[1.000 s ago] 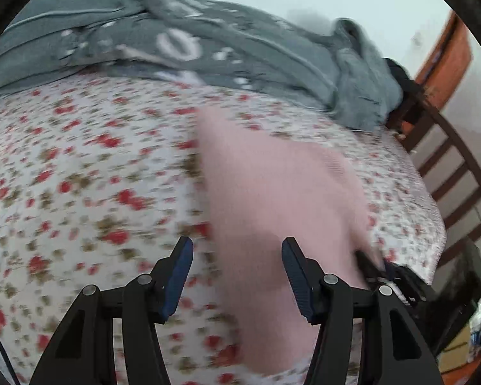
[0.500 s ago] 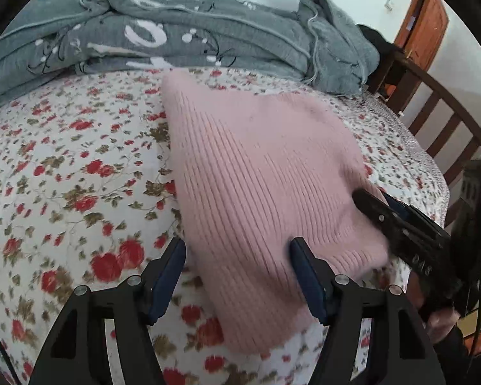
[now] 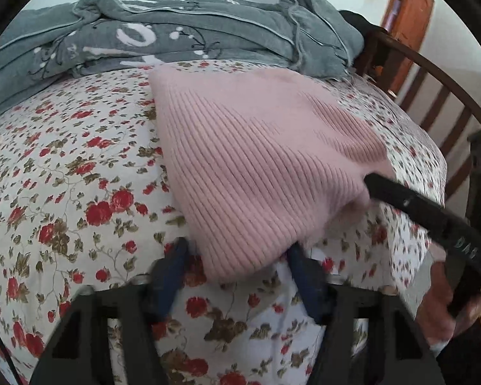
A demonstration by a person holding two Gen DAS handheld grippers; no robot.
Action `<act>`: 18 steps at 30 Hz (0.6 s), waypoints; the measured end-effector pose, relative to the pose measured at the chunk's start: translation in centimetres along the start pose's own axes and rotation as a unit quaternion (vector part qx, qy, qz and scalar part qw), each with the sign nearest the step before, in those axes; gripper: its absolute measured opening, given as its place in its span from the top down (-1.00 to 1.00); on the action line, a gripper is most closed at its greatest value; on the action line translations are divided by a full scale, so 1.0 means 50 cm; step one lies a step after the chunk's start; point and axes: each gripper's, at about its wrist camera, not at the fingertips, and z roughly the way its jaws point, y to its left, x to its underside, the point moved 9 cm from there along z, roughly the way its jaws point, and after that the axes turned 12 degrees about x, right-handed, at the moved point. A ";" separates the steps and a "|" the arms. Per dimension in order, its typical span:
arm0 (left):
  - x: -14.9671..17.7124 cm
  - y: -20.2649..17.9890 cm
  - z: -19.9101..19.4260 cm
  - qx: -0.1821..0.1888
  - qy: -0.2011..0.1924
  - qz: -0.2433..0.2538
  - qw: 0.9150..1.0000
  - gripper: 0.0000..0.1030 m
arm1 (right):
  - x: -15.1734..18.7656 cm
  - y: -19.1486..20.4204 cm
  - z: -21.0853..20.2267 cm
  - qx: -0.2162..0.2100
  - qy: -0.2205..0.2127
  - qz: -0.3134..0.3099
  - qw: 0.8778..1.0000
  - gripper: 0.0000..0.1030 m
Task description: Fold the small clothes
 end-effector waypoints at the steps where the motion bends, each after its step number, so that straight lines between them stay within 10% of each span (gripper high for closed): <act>1: -0.003 0.002 -0.005 -0.006 -0.003 0.002 1.000 0.47 | 0.002 0.004 0.006 -0.009 0.005 0.005 1.000 0.70; 12: 0.023 0.018 -0.026 0.006 0.008 -0.007 1.000 0.57 | 0.031 -0.026 0.010 0.022 0.008 -0.021 1.000 0.87; 18: 0.019 0.015 -0.071 0.000 0.007 0.027 1.000 0.42 | -0.018 -0.007 -0.042 0.002 -0.023 -0.044 0.999 0.32</act>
